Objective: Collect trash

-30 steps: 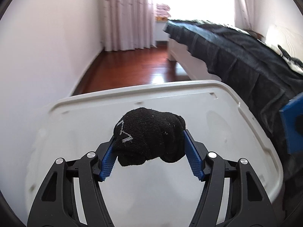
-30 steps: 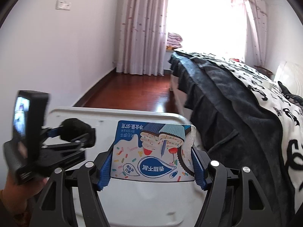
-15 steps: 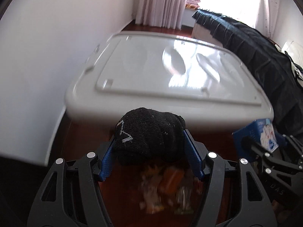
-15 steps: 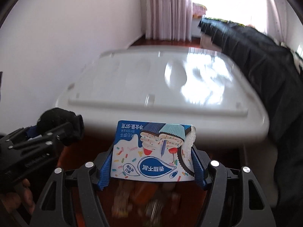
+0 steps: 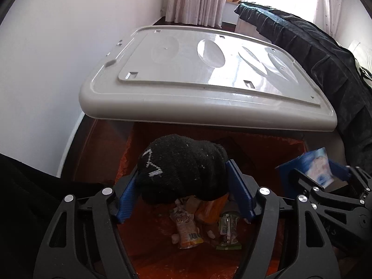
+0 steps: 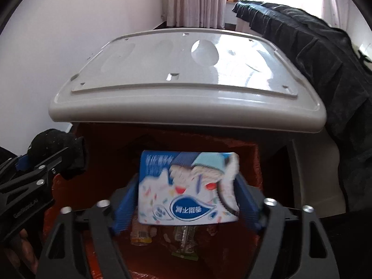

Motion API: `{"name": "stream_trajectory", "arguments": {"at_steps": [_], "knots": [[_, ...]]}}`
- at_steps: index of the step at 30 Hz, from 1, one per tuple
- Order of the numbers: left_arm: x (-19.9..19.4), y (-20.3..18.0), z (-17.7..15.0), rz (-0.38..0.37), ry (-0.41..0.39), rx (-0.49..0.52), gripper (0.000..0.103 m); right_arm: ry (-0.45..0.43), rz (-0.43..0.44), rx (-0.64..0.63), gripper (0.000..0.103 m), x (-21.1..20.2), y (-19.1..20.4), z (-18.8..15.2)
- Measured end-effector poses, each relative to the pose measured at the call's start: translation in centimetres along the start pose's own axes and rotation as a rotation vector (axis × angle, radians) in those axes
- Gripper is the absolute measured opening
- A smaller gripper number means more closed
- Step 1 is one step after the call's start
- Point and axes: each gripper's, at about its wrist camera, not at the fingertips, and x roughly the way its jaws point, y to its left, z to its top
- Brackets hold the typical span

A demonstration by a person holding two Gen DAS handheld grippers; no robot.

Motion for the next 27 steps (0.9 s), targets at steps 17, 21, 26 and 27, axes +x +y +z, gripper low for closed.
{"name": "stream_trajectory", "arguments": {"at_steps": [17, 21, 26, 27], "knots": [[-1.8, -0.9, 3.2, 0.038, -0.122, 0.05, 0.081, -0.158, -0.034, 0.031, 0.093, -2.7, -1.3, 3.6], [-2.0, -1.3, 5.9, 0.046, -0.165, 0.045, 0.085, -0.212, -0.047, 0.043, 0.094, -3.4, -2.1, 5.8], [-1.5, -1.8, 9.3, 0.055, -0.194, 0.036, 0.088, -0.283, -0.07, 0.064, 0.098, -3.9, -3.4, 9.2], [-1.3, -1.8, 9.8, 0.056, -0.195, 0.035, 0.088, -0.293, -0.074, 0.072, 0.098, -3.9, -3.6, 10.0]]}}
